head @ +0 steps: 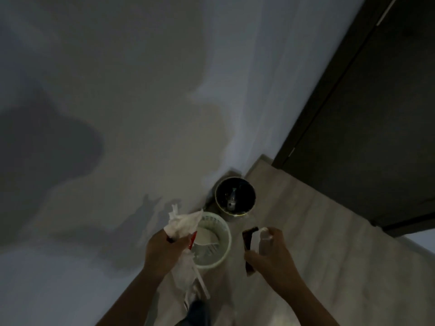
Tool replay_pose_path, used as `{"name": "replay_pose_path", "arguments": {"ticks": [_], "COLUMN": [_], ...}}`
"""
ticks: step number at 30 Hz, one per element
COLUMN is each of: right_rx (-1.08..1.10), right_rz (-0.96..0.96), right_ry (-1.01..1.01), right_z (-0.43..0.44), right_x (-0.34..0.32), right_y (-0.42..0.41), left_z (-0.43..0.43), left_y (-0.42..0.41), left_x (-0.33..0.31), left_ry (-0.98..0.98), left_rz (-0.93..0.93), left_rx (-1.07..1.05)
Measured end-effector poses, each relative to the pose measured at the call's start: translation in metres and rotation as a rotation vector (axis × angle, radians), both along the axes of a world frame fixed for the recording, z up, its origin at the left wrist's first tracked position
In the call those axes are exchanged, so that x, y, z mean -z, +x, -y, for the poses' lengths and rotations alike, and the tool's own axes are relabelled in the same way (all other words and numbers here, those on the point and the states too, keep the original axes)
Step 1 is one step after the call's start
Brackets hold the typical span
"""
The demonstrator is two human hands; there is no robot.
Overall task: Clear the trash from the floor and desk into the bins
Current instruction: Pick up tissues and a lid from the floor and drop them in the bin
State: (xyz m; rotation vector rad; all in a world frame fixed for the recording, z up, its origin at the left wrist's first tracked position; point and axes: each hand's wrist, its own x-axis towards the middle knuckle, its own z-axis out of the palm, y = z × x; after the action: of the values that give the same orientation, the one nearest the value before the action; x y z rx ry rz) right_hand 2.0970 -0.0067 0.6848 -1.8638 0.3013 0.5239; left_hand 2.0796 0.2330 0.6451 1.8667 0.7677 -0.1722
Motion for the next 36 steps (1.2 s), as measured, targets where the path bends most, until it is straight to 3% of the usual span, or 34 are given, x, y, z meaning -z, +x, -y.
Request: {"name": "replay_pose_path", "arguments": {"ticks": [17,21,30,36], "right_rx": [0.068,0.069,-0.014,-0.282], "right_rz": [-0.274,-0.303,-0.442,-0.357], "right_ry": [-0.031,-0.060,-0.074,-0.298], "right_z": [-0.016,-0.011,-0.013,-0.049], "right_x": [0.189,0.238,0.324,0.371], "right_y": [0.117,0.123,0.125,0.130], "left_z": [0.006,0.017,0.021,-0.003], "left_y": [0.142,0.157,0.146,0.130], "left_x": [0.247,0.295,0.356,0.354], "left_ry": [0.092,-0.030,0.161,0.210], "left_rz": [-0.390,-0.461,-0.466,-0.423], "left_rx": [0.286,0.273,0.499,0.514]}}
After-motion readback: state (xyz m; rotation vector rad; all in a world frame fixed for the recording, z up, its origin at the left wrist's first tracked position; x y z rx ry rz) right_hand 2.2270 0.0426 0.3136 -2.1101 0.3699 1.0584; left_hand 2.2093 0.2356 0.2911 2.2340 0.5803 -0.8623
